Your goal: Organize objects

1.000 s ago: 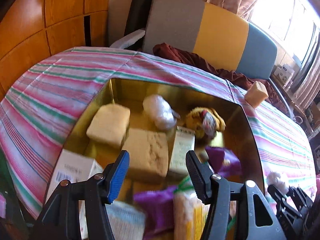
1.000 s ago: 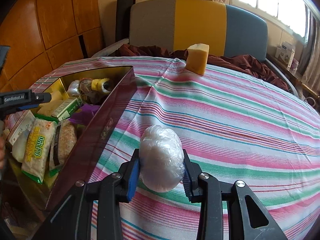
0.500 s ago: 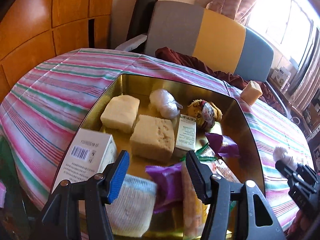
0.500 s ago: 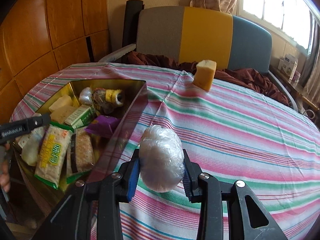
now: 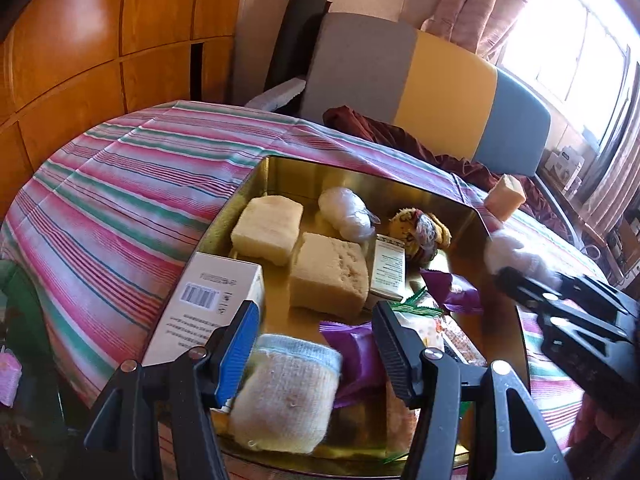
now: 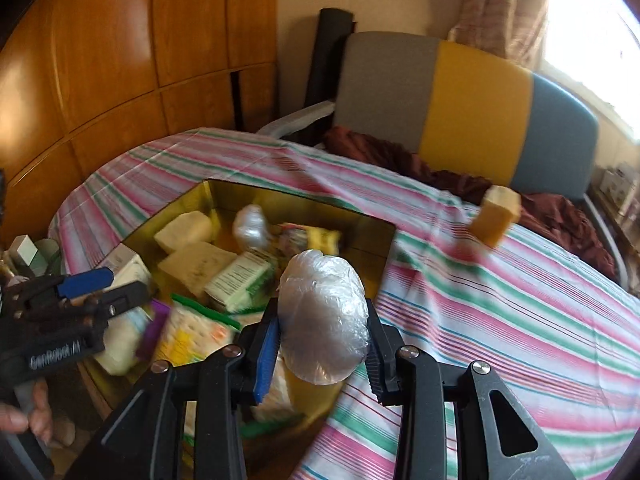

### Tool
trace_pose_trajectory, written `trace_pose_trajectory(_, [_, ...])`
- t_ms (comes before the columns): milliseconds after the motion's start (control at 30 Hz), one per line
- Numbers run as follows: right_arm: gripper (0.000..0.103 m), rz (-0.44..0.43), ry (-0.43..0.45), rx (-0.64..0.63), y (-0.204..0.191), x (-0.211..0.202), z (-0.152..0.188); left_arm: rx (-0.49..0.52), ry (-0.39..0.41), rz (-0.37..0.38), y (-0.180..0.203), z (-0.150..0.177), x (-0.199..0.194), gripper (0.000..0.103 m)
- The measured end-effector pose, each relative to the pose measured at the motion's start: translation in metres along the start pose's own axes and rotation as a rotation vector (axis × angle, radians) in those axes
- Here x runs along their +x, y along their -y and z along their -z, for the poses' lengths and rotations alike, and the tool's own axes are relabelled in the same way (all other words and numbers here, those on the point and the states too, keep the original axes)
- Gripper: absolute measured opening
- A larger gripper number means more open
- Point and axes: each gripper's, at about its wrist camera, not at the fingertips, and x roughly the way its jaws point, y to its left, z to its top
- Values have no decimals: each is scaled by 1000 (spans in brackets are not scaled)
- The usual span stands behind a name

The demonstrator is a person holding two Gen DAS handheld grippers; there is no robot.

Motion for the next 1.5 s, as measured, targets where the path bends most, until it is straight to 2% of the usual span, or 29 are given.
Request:
trace_pose_trajectory(200, [38,-13,-52,-74,-30,31,-16,-13,15,-24,-11,-1,-8,59])
trace_pose_trajectory(400, [41,1,-99,-128,-42,55,-22,-29,23,-22,-16,1,-15,59])
trace_pose_trajectory(500, [57,-3,-113,-125,-41,61,-22,-32,36,-10,-16,2,-19,59])
trace_pose_trajectory(567, [75,-5,-126,-128,-41,63,-21,-34,45,-20,-16,3,-24,59])
trace_pose_trajectory(600, [76,-16,-130,-129,-41,63,-20,-32,48,-31,-15,4,-25,59])
trace_pose_trajectory(733, [78,-36,-125,-143,-43,53,-16,-28,65,-91,-13,5,-34,59])
trace_pose_trajectory(867, [85,-107,-105,-96,-43,32,-10,-13,74,-182,-9,7,-42,59])
trace_pose_trajectory(1000, [85,-182,-96,-97,-52,16,-2,-6,85,-231,-9,11,-52,59])
trace_pose_trajectory(1167, [87,-162,-70,-130,-64,-4,5,-16,75,-300,-14,18,-66,59])
trace_pose_trajectory(1267, [90,-160,-86,-144,-67,-15,10,-27,88,-340,-12,25,-77,59])
trace_pose_trajectory(1367, [90,-198,-121,-153,-69,-20,13,-50,98,-399,-12,32,-89,59])
trace_pose_trajectory(1433, [90,-236,-132,-165,-71,-24,13,-65,105,-409,-12,36,-96,59])
trace_pose_trajectory(1500, [90,-236,-119,-182,-75,-32,14,-80,103,-410,-12,37,-100,59])
